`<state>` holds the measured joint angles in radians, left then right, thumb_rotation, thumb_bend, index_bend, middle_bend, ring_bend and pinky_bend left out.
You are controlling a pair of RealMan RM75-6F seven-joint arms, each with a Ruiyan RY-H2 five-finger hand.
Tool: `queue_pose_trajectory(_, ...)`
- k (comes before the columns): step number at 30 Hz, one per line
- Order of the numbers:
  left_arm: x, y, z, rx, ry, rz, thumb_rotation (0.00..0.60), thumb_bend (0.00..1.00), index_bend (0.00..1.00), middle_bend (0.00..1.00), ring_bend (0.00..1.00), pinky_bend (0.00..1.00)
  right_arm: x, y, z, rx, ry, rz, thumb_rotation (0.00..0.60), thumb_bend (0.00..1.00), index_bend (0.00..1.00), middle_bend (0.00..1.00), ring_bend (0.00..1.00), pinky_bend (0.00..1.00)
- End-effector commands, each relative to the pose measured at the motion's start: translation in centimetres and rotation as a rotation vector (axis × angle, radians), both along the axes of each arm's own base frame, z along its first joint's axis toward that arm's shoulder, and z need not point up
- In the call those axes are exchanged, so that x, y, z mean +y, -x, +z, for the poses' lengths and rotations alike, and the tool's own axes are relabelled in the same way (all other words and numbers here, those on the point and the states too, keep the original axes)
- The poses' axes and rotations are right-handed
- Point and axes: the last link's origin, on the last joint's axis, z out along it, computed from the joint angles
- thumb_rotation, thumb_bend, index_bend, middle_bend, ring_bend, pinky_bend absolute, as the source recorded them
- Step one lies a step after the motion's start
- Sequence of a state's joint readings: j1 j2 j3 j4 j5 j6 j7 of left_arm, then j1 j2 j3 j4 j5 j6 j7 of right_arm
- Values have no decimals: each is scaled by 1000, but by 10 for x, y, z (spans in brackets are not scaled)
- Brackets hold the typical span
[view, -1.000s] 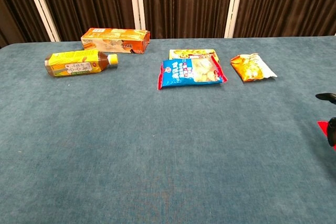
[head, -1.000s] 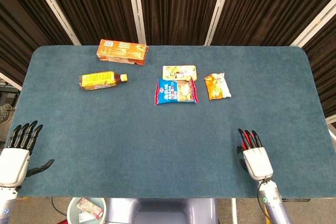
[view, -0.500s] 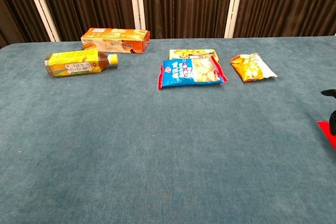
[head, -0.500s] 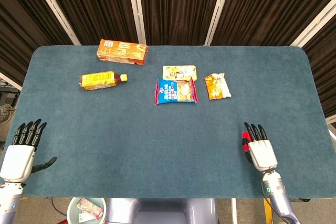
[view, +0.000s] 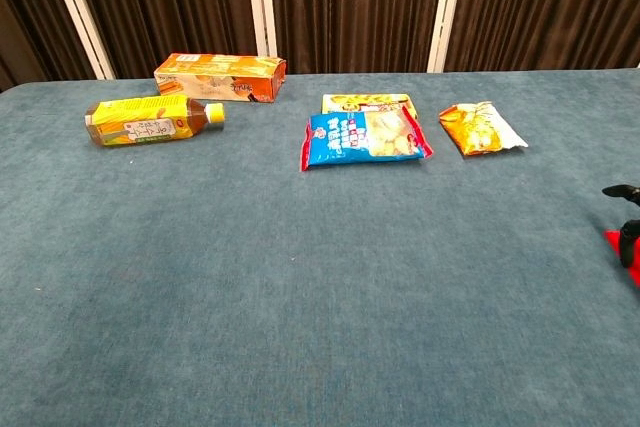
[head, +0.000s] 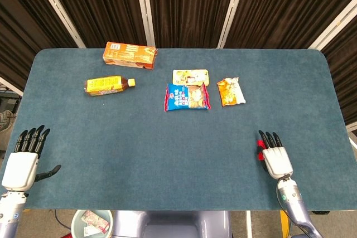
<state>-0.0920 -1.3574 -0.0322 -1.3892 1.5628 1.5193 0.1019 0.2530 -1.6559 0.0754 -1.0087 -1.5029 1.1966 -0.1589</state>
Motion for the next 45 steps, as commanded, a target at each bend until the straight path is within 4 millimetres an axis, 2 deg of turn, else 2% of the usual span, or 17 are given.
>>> queue_pose_trajectory(1,1,1,-1,3,3,4,533,133,0,0,0,19,-3,0,-1,-2,-3,-2,600,254,466,0,0,0)
queue_pose_trajectory(6,3,1,-2,6,6,11,550,139,0,0,0,27,-7,2,-1,-5,3,-10,600,276,496,0,0,0)
queue_pose_trajectory(13,5,3,-3,9,7,17,552,144,0,0,0,32,-9,4,-4,5,-7,-19,600,360,579,14,0,0)
queue_pose_trajectory(23,5,3,-1,5,5,14,551,153,0,0,0,39,-7,6,-7,32,-34,-31,600,587,608,34,0,0)
queue_pose_trajectory(26,4,3,-1,4,4,13,555,164,0,0,0,39,-9,3,-4,39,-26,-22,600,627,608,34,0,0)
queue_pose_trajectory(37,4,2,0,0,0,6,556,177,0,0,0,45,-32,-10,17,89,18,40,600,633,603,34,0,0)
queue_pose_trajectory(45,5,3,-2,5,3,12,555,176,0,0,0,45,-59,-22,29,135,35,72,600,633,602,34,0,0)
